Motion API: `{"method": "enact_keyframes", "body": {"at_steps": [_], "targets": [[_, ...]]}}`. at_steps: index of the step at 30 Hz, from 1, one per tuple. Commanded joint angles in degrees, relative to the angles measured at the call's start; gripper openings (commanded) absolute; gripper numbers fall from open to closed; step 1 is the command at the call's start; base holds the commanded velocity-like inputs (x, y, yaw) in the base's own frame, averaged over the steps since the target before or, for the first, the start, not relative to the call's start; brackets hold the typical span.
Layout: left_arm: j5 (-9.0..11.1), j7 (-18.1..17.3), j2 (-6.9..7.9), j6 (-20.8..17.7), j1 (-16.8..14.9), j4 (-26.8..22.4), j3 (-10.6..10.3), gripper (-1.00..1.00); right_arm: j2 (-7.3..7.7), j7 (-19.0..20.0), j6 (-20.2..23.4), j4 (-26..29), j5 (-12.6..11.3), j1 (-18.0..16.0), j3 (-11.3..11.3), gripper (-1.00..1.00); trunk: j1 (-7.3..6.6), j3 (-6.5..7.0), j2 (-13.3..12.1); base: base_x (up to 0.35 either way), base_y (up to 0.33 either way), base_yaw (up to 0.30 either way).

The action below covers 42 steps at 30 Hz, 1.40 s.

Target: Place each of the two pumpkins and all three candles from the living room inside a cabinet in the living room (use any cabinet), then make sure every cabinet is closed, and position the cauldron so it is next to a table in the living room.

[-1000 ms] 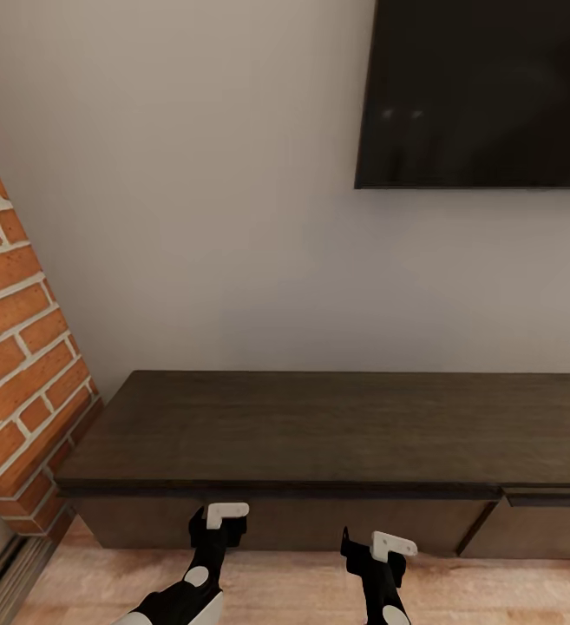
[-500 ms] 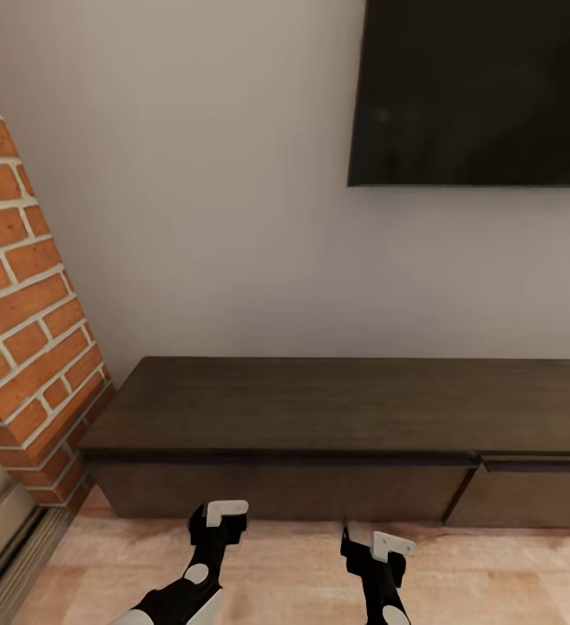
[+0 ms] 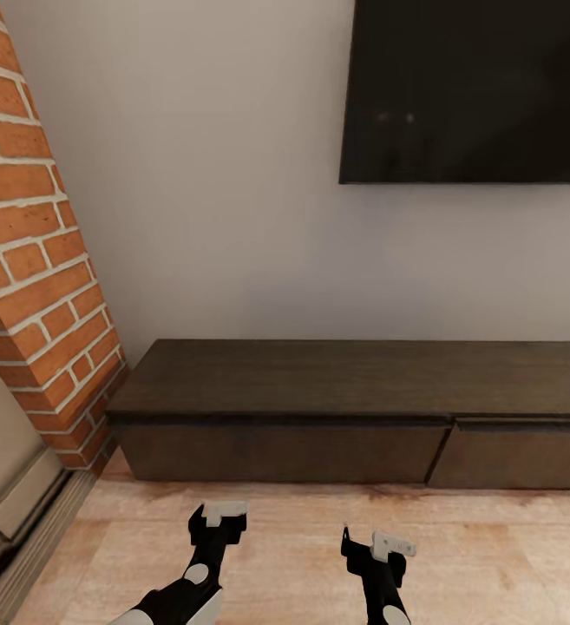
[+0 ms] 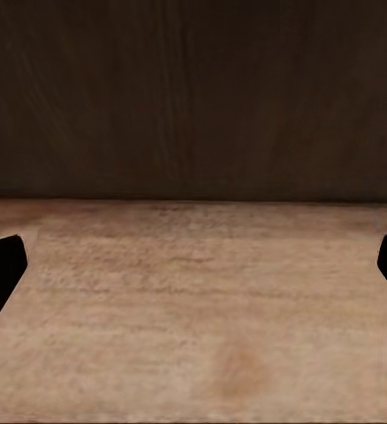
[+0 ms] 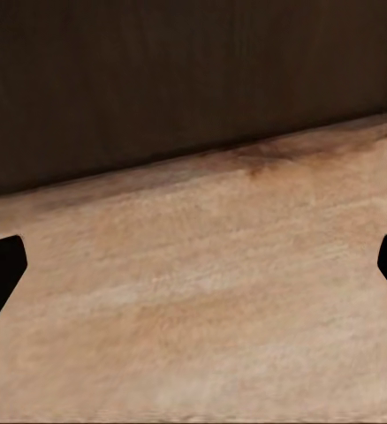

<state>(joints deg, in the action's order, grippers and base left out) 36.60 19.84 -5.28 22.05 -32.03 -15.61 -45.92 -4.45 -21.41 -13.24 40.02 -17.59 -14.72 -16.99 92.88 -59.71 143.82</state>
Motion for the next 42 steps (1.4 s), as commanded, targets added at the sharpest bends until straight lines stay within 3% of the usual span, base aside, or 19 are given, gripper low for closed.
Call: {"method": "enact_keyframes", "body": {"at_steps": [1, 17, 42], "targets": [[0.3, 0.4, 0.01, 0.2, -0.1, 0.0, -0.5, 1.0, 0.05, -0.3, -0.4, 0.0, -0.6, 0.0, -0.3, 1.0, -0.05, -0.05, 0.0, -0.267, 0.0, 0.0], [0.3, 0.4, 0.01, 0.2, -0.1, -0.2, -1.7, 1.0, 0.1, -0.3, -0.4, 0.0, -0.6, 0.0, -0.2, 1.0, -0.05, -0.05, 0.0, -0.049, 0.0, 0.0], [0.3, 0.5, 0.01, -0.2, -0.1, 0.2, -1.7, 1.0, 0.06, -0.3, -0.4, -1.4, -0.6, -0.1, 0.4, 1.0, -0.69, 5.49, -0.3, 0.0, 0.0, 0.0]]}}
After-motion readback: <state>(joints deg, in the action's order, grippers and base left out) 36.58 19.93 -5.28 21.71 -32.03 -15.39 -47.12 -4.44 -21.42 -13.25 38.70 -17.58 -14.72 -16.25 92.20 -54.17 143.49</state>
